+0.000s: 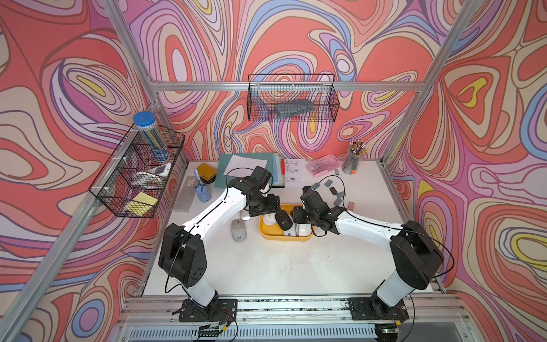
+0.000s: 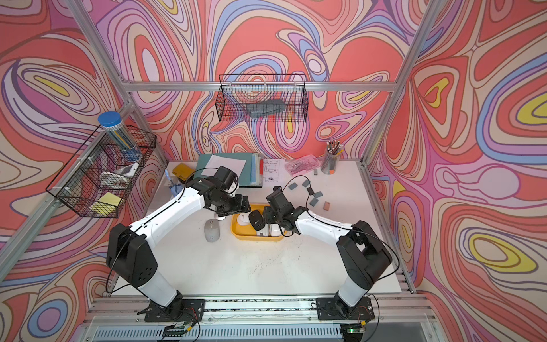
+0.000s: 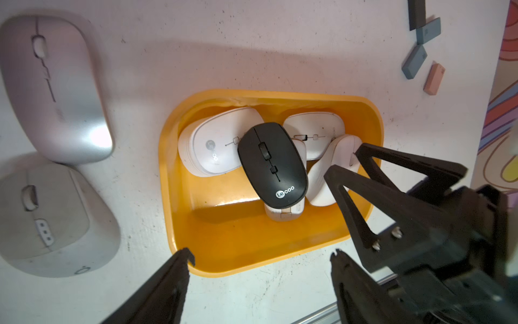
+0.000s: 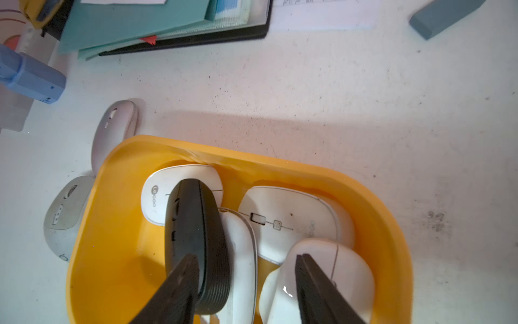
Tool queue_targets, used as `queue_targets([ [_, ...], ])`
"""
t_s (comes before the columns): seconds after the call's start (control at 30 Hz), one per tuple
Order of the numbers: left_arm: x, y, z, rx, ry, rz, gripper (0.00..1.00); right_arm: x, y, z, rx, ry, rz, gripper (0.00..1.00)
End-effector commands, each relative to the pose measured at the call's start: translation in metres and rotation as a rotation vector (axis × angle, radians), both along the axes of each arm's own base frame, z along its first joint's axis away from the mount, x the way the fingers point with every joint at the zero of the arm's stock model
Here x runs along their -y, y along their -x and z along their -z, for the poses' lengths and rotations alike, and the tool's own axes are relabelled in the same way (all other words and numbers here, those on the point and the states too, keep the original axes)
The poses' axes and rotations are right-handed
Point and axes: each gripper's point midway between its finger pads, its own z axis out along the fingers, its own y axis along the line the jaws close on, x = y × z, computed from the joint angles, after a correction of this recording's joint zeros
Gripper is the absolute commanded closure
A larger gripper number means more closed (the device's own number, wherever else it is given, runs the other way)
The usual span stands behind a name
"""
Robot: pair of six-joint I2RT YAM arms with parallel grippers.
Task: Take out the mouse from the storage box
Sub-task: Adjust the mouse in the storage box, then pick up the mouse from the storage box.
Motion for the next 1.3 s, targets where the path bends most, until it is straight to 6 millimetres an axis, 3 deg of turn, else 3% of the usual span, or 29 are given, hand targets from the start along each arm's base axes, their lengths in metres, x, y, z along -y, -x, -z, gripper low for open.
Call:
queue_targets([
  [0.0,0.009,0.008,0.006,-0.088,0.077,-0.119,0.15,0.016,-0.005,-0.035,0.115,0.033,0.023,0.39],
  [0.2,0.032,0.006,0.031,-0.204,0.113,-0.208,0.14,0.058,0.001,-0.058,0.201,0.127,0.104,0.25],
  [0.37,0.053,-0.001,0.050,-0.291,0.141,-0.242,0.12,0.075,0.008,-0.064,0.225,0.110,0.124,0.21],
  [0.6,0.055,-0.017,0.060,-0.281,0.077,-0.252,0.09,0.079,0.012,-0.070,0.245,0.098,0.120,0.19],
  [0.77,0.056,-0.020,0.078,-0.307,0.037,-0.250,0.10,0.077,0.013,-0.070,0.244,0.089,0.108,0.19],
  [1.03,0.054,-0.015,0.092,-0.342,0.004,-0.246,0.12,0.081,0.016,-0.076,0.261,0.084,0.116,0.19],
  [1.17,0.054,-0.016,0.097,-0.336,-0.002,-0.244,0.20,0.080,0.016,-0.075,0.257,0.079,0.111,0.20],
  [1.27,0.058,-0.017,0.101,-0.336,0.015,-0.242,0.33,0.080,0.016,-0.074,0.254,0.079,0.109,0.21],
])
